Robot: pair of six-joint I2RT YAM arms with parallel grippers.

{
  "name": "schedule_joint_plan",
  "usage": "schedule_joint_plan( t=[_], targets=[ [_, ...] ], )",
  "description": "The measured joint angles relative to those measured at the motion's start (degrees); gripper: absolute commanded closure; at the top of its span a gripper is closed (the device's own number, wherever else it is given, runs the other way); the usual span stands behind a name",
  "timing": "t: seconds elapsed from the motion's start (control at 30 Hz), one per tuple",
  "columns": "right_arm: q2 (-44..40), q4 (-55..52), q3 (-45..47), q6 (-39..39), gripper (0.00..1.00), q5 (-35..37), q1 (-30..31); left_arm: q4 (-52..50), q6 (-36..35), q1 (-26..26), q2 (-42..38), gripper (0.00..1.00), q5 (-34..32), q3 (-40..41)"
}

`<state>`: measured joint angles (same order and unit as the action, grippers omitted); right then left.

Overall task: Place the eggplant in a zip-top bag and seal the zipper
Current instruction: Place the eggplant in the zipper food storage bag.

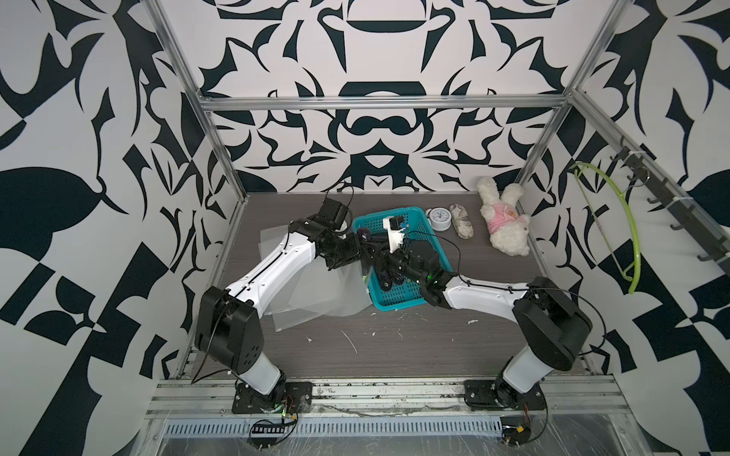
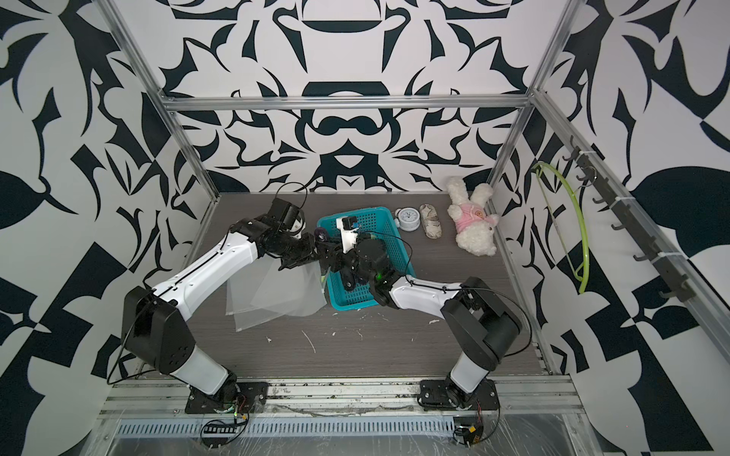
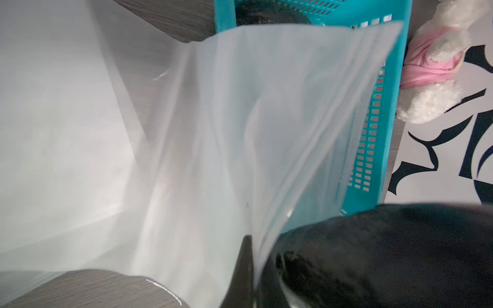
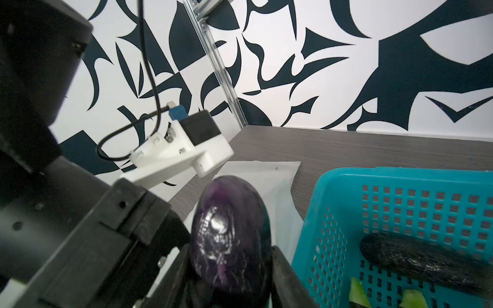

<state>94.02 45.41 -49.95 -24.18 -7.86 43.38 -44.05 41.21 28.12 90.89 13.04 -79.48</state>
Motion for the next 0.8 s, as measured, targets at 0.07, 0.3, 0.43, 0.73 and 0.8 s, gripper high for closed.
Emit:
schedule_joint_plan(
  t=[0.07,0.3,0.43,0.73,0.8],
  targets=[
    [-0.02,-0.15,0.11,0.20,0.58,0.00,0.28,0.02,0.28,-0.44,-0.66,1.00,0.00,0.00],
    [-0.46,-3.69,0.09,1.07,0.57,-0.72,0.98,0.11,0.74,-1.27,-1.60,1.00,-0.35,-0.35],
    [-0.50,-8.63,-0.96,1.97,0.55,-1.33,1.01,0.07,0.72,-1.51,-1.60,1.00,-1.33,-1.14],
    [-0.35,-24.46,-11.85,5.53,0.45,-1.44,1.03,-0.90,-0.13,-1.55,-1.60,1.00,-3.30,-3.13],
    [0.00,-27.71,-14.93,6.43,0.43,-1.79,1.03,-1.11,-0.46,-1.55,-1.60,1.00,-3.67,-3.13]
  ],
)
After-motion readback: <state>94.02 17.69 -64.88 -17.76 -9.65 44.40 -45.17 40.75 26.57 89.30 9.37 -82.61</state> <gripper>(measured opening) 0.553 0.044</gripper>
